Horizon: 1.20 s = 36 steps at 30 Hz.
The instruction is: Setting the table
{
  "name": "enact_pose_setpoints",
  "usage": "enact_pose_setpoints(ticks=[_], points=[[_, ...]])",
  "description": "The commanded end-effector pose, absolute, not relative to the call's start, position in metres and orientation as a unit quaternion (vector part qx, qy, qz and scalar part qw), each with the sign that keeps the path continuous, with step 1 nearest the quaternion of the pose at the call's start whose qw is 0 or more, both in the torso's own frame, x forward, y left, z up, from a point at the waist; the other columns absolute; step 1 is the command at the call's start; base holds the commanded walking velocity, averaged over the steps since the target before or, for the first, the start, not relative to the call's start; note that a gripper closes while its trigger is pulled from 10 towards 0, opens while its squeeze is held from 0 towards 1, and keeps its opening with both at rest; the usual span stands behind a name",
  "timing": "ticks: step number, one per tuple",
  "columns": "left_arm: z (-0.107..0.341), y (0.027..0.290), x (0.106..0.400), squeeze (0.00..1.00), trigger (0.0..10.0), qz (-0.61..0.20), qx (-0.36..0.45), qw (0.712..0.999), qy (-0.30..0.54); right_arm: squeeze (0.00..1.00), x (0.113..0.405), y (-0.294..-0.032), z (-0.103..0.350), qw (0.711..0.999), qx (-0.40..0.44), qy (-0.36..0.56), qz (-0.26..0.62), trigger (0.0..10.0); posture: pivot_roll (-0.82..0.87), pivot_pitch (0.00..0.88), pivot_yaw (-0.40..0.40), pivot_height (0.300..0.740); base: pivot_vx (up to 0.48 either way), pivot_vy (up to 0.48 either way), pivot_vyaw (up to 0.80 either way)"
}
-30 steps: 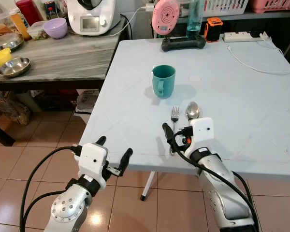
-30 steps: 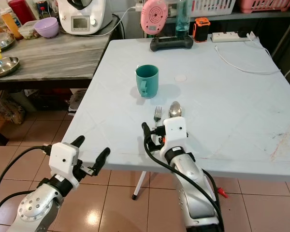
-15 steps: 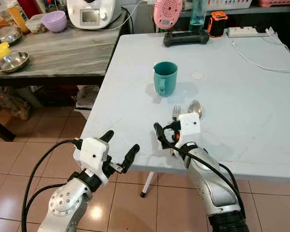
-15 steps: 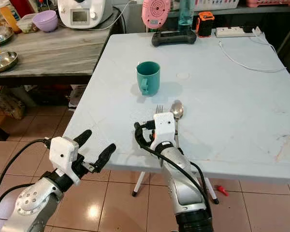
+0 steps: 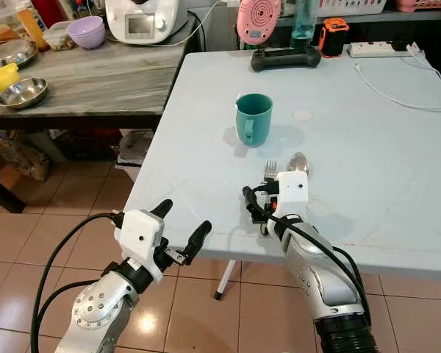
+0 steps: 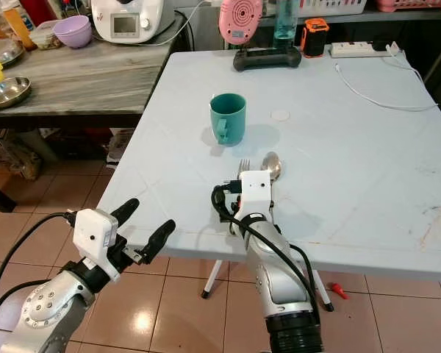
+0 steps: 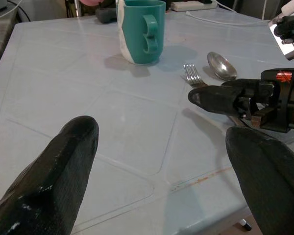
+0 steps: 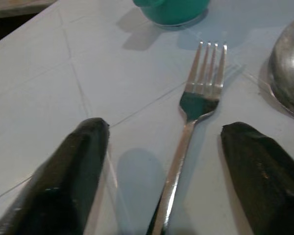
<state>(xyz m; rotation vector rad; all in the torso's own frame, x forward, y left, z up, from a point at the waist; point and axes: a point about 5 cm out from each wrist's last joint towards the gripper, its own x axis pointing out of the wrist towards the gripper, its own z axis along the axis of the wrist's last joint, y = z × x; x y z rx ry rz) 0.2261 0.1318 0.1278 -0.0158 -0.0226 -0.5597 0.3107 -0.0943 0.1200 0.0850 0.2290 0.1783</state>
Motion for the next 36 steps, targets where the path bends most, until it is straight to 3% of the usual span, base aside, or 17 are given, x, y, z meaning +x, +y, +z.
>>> enact_pose_setpoints(ticks=[1, 36], points=[[0.124, 0.136, 0.226, 0.00, 10.0, -0.274, -0.002, 0.962, -0.001, 0.00, 0.308, -0.103, 0.106, 0.985, 0.040, 0.159, 0.055, 0.0, -0.08, 0.141, 0.110, 0.740, 0.000, 0.000, 0.00], [0.120, 0.133, 0.225, 0.00, 10.0, -0.282, 0.006, 0.959, 0.011, 0.00, 0.305, -0.125, 0.095, 0.979, 0.030, 0.201, 0.023, 0.0, -0.08, 0.132, 0.110, 0.740, 0.000, 0.000, 0.00]])
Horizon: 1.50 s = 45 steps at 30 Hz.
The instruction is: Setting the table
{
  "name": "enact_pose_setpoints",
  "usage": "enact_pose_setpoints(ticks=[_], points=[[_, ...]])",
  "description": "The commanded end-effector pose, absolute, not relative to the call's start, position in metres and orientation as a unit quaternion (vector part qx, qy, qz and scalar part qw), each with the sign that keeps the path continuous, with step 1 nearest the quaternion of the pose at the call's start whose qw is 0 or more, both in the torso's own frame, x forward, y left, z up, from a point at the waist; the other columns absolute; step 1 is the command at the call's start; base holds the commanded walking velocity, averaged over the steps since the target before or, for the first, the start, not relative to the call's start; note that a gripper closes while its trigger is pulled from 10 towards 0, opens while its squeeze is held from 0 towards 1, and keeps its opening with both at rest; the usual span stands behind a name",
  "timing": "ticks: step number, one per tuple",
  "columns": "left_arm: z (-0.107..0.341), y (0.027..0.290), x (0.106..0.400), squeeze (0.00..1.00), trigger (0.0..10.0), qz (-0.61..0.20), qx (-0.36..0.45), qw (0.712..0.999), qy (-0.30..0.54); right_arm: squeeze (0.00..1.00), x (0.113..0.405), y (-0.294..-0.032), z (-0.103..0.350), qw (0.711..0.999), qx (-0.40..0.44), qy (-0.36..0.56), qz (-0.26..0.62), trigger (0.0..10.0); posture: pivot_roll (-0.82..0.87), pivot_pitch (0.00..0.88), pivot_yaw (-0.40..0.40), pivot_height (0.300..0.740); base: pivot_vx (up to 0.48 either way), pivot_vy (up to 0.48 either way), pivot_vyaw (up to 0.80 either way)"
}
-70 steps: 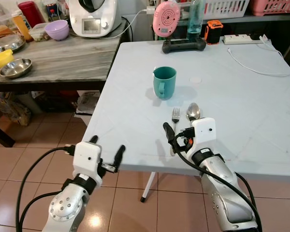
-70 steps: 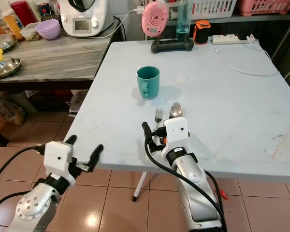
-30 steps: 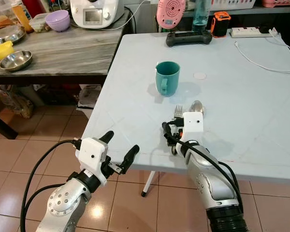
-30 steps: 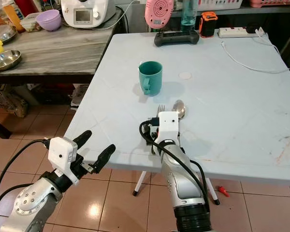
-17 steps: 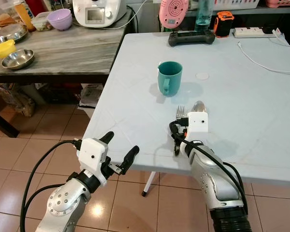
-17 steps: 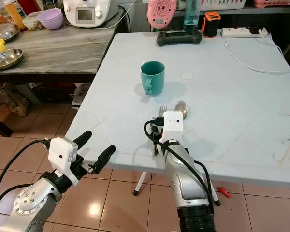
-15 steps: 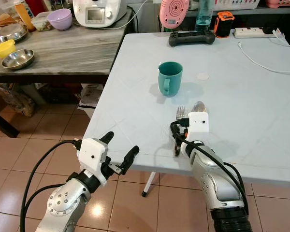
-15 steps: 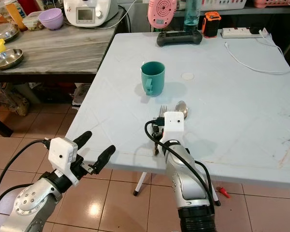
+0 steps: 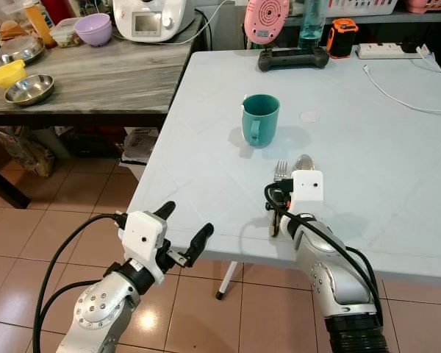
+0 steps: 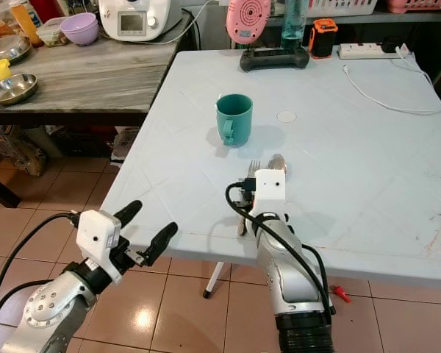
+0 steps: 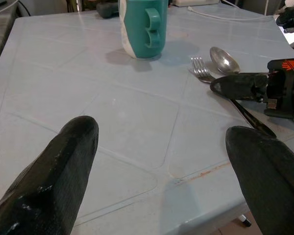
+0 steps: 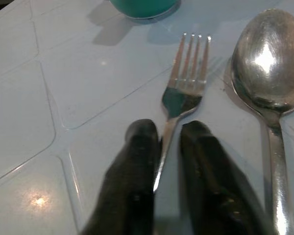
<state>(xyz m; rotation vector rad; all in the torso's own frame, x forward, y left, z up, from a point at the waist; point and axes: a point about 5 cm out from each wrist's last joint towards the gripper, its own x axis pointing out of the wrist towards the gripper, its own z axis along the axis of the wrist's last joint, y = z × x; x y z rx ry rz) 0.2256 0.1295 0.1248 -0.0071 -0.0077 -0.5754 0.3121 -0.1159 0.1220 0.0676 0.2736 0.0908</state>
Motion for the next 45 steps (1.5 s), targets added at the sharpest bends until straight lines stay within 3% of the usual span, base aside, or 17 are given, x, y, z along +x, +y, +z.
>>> enact_pose_setpoints(ticks=[1, 25, 26, 27, 28, 29, 30, 31, 34, 35, 45], points=[[0.120, 0.133, 0.225, 0.00, 10.0, -0.282, 0.006, 0.959, 0.011, 0.00, 0.305, -0.125, 0.095, 0.979, 0.030, 0.201, 0.023, 0.0, -0.08, 0.132, 0.110, 0.740, 0.000, 0.000, 0.00], [0.122, 0.132, 0.225, 0.00, 10.0, -0.277, 0.013, 0.961, 0.012, 0.00, 0.311, -0.096, 0.099, 0.973, -0.025, 0.170, 0.151, 0.1, -0.08, 0.136, 0.108, 0.740, 0.000, 0.000, 0.00], [0.123, 0.132, 0.225, 0.00, 10.0, -0.278, 0.012, 0.960, 0.012, 0.00, 0.311, -0.097, 0.099, 0.974, -0.026, 0.167, 0.149, 2.4, -0.08, 0.135, 0.107, 0.740, 0.000, 0.000, 0.00], [0.123, 0.132, 0.225, 0.00, 10.0, -0.279, 0.012, 0.960, 0.012, 0.00, 0.311, -0.098, 0.100, 0.975, -0.027, 0.164, 0.148, 2.4, -0.08, 0.135, 0.107, 0.740, 0.000, 0.000, 0.00], [0.122, 0.132, 0.225, 0.00, 10.0, -0.282, 0.011, 0.959, 0.013, 0.00, 0.310, -0.098, 0.100, 0.975, -0.027, 0.162, 0.147, 3.7, -0.08, 0.135, 0.107, 0.740, 0.000, 0.000, 0.00], [0.122, 0.131, 0.225, 0.00, 10.0, -0.284, 0.010, 0.959, 0.015, 0.00, 0.310, -0.100, 0.100, 0.976, -0.028, 0.158, 0.145, 9.1, -0.08, 0.135, 0.107, 0.740, 0.000, 0.000, 0.00], [0.122, 0.131, 0.225, 0.00, 10.0, -0.284, 0.010, 0.959, 0.015, 0.00, 0.310, -0.100, 0.100, 0.976, -0.028, 0.158, 0.145, 9.1, -0.08, 0.135, 0.107, 0.740, 0.000, 0.000, 0.00], [0.122, 0.131, 0.225, 0.00, 10.0, -0.285, 0.011, 0.958, 0.015, 0.00, 0.310, -0.102, 0.102, 0.978, -0.030, 0.151, 0.139, 10.0, -0.08, 0.135, 0.107, 0.740, 0.000, 0.000, 0.00], [0.121, 0.131, 0.225, 0.00, 10.0, -0.285, 0.010, 0.958, 0.015, 0.00, 0.310, -0.105, 0.103, 0.980, -0.028, 0.144, 0.132, 10.0, -0.08, 0.134, 0.109, 0.740, 0.000, 0.000, 0.00], [0.121, 0.130, 0.225, 0.00, 10.0, -0.286, 0.010, 0.958, 0.015, 1.00, 0.309, -0.106, 0.103, 0.981, -0.017, 0.144, 0.132, 10.0, -0.09, 0.134, 0.111, 0.740, 0.000, 0.000, 0.00], [0.121, 0.128, 0.225, 0.00, 10.0, -0.291, 0.008, 0.957, 0.017, 1.00, 0.306, -0.102, 0.102, 0.981, -0.029, 0.141, 0.130, 10.0, -0.09, 0.133, 0.112, 0.740, 0.000, 0.000, 0.00]])
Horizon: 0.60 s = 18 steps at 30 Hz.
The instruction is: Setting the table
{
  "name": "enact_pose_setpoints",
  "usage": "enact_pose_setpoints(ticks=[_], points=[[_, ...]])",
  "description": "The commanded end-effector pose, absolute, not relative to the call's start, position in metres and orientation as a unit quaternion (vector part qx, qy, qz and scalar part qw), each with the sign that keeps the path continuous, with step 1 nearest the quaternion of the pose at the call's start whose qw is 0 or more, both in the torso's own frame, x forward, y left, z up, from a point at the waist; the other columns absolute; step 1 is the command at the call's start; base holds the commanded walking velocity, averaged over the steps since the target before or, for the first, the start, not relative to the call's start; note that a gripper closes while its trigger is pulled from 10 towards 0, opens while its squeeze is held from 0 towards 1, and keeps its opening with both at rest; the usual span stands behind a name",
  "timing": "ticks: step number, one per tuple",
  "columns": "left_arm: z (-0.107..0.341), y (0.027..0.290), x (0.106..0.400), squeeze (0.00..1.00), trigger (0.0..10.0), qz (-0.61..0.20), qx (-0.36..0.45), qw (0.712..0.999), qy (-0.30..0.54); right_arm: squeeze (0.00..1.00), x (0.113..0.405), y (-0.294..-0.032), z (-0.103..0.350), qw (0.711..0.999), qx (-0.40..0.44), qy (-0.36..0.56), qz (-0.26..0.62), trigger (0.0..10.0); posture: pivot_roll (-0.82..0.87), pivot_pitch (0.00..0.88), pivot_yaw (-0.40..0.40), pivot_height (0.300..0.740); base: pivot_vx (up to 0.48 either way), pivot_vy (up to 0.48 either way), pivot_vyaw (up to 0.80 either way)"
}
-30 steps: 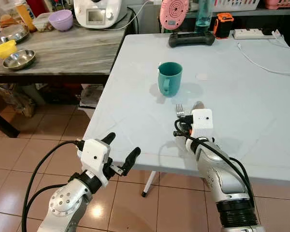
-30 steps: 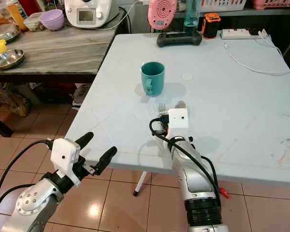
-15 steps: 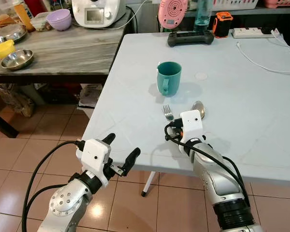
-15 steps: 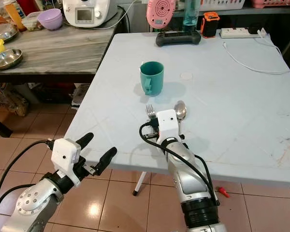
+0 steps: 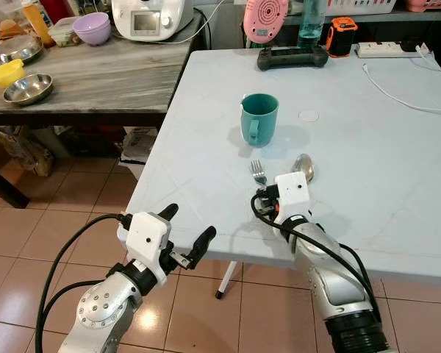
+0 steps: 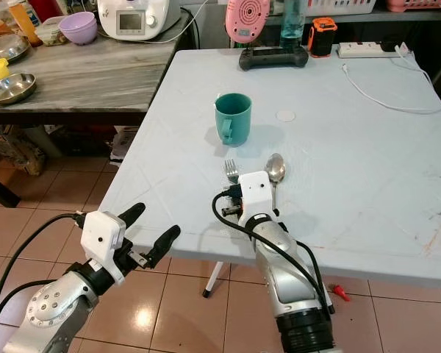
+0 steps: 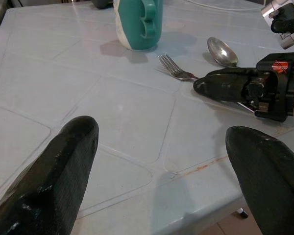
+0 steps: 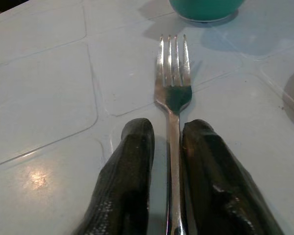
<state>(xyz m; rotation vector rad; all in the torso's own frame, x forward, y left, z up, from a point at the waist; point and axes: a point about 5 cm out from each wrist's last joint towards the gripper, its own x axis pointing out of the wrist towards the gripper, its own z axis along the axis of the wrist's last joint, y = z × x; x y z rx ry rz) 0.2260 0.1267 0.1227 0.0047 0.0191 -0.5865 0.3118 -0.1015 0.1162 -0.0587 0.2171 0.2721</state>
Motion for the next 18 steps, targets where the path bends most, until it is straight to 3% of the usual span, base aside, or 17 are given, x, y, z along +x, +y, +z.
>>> enact_pose_setpoints(ticks=[1, 11, 12, 13, 18], points=[[0.1211, 0.1275, 0.2255, 0.00, 10.0, -0.292, 0.007, 0.956, 0.018, 1.00, 0.3065, -0.1012, 0.1021, 0.981, -0.038, 0.143, 0.130, 10.0, -0.09, 0.133, 0.110, 0.740, 0.000, 0.000, 0.00], [0.1226, 0.1245, 0.2245, 0.00, 10.0, -0.302, -0.004, 0.953, 0.018, 0.99, 0.3072, -0.1071, 0.0947, 0.978, -0.056, 0.169, 0.105, 10.0, -0.09, 0.131, 0.110, 0.740, 0.000, 0.000, 0.00], [0.1228, 0.1241, 0.2244, 0.00, 10.0, -0.305, -0.007, 0.952, 0.018, 0.11, 0.3070, -0.1073, 0.0946, 0.978, -0.055, 0.171, 0.103, 10.0, -0.09, 0.131, 0.110, 0.740, 0.000, 0.000, 0.00], [0.1230, 0.1233, 0.2242, 0.00, 10.0, -0.310, -0.010, 0.951, 0.017, 0.00, 0.3069, -0.1075, 0.0945, 0.979, -0.054, 0.173, 0.099, 10.0, -0.09, 0.130, 0.110, 0.740, 0.000, 0.000, 0.00], [0.1229, 0.1223, 0.2244, 0.00, 10.0, -0.329, -0.025, 0.944, 0.020, 0.00, 0.3083, -0.1106, 0.0957, 0.980, -0.060, 0.172, 0.081, 10.0, -0.09, 0.131, 0.111, 0.740, 0.000, 0.000, 0.00]])
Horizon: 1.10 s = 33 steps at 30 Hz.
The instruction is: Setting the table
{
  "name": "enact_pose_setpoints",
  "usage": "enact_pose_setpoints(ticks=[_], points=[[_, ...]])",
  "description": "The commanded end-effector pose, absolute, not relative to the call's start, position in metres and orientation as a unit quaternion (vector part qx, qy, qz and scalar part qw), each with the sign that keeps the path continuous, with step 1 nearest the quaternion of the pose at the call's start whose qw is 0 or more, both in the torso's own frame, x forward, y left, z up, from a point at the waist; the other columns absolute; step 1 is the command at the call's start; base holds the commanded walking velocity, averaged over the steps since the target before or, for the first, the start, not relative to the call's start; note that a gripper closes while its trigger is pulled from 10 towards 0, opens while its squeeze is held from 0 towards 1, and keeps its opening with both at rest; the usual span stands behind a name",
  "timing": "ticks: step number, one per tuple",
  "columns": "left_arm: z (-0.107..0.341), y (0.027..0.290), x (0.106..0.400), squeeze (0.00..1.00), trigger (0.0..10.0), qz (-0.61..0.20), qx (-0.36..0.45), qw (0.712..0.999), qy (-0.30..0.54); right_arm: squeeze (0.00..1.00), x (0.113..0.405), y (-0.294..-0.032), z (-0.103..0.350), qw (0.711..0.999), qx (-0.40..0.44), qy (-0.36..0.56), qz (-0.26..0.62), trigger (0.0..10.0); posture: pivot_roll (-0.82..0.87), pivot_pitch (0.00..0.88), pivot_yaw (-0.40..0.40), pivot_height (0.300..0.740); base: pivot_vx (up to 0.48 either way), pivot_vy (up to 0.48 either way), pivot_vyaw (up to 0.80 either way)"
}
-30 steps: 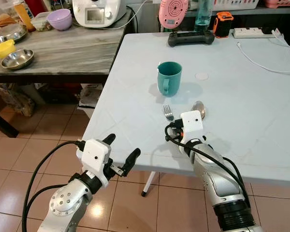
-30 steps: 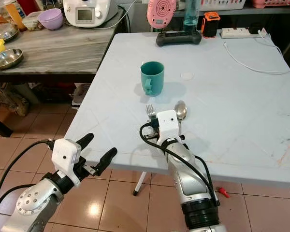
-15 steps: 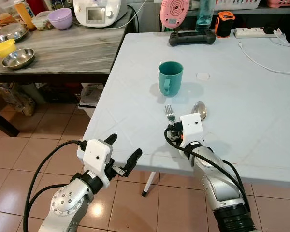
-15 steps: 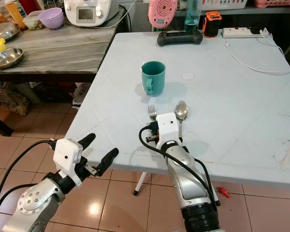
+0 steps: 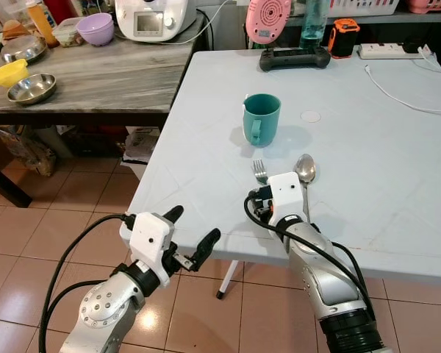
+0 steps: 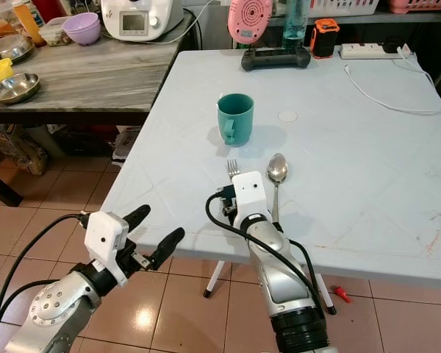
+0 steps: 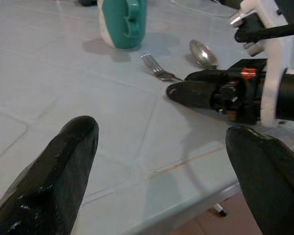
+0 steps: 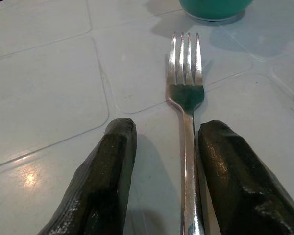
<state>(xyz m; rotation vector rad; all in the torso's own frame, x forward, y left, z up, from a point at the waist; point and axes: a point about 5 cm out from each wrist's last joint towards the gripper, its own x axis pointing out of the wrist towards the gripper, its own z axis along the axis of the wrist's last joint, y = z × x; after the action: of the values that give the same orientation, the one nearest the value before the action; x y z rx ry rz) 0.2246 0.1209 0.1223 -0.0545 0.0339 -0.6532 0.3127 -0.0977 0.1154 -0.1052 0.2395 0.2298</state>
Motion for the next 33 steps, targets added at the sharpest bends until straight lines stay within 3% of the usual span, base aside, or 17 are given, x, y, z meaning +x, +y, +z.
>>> enact_pose_setpoints(ticks=[1, 16, 17, 18, 19, 20, 33], points=[[0.123, 0.123, 0.225, 0.00, 10.0, -0.330, -0.024, 0.944, 0.020, 0.00, 0.308, -0.111, 0.096, 0.980, -0.060, 0.173, 0.080, 10.0, -0.09, 0.131, 0.111, 0.740, 0.000, 0.000, 0.00], [0.118, 0.135, 0.223, 0.00, 10.0, -0.350, -0.010, 0.936, 0.041, 0.00, 0.310, -0.116, 0.096, 0.981, -0.068, 0.171, 0.067, 10.0, -0.09, 0.127, 0.104, 0.740, 0.000, 0.000, 0.00], [0.118, 0.136, 0.223, 0.00, 10.0, -0.351, -0.010, 0.936, 0.042, 0.00, 0.310, -0.117, 0.096, 0.981, -0.069, 0.171, 0.065, 8.0, -0.09, 0.127, 0.104, 0.740, 0.000, 0.000, 0.00], [0.117, 0.137, 0.223, 0.00, 10.0, -0.352, -0.009, 0.935, 0.043, 0.00, 0.311, -0.118, 0.096, 0.981, -0.067, 0.171, 0.064, 1.9, -0.09, 0.127, 0.102, 0.740, 0.000, 0.000, 0.00], [0.117, 0.137, 0.224, 0.00, 10.0, -0.352, -0.009, 0.935, 0.044, 0.00, 0.311, -0.118, 0.096, 0.981, -0.067, 0.170, 0.064, 1.9, -0.09, 0.127, 0.102, 0.740, 0.000, 0.000, 0.00], [0.116, 0.138, 0.224, 0.00, 10.0, -0.353, -0.008, 0.935, 0.044, 0.00, 0.311, -0.119, 0.096, 0.981, -0.067, 0.171, 0.060, 0.0, -0.10, 0.126, 0.101, 0.740, 0.000, 0.000, 0.00], [0.115, 0.138, 0.222, 0.00, 10.0, -0.352, -0.005, 0.935, 0.045, 0.00, 0.309, -0.125, 0.093, 0.980, -0.065, 0.180, 0.047, 0.0, -0.10, 0.125, 0.102, 0.740, 0.000, 0.000, 0.00]])
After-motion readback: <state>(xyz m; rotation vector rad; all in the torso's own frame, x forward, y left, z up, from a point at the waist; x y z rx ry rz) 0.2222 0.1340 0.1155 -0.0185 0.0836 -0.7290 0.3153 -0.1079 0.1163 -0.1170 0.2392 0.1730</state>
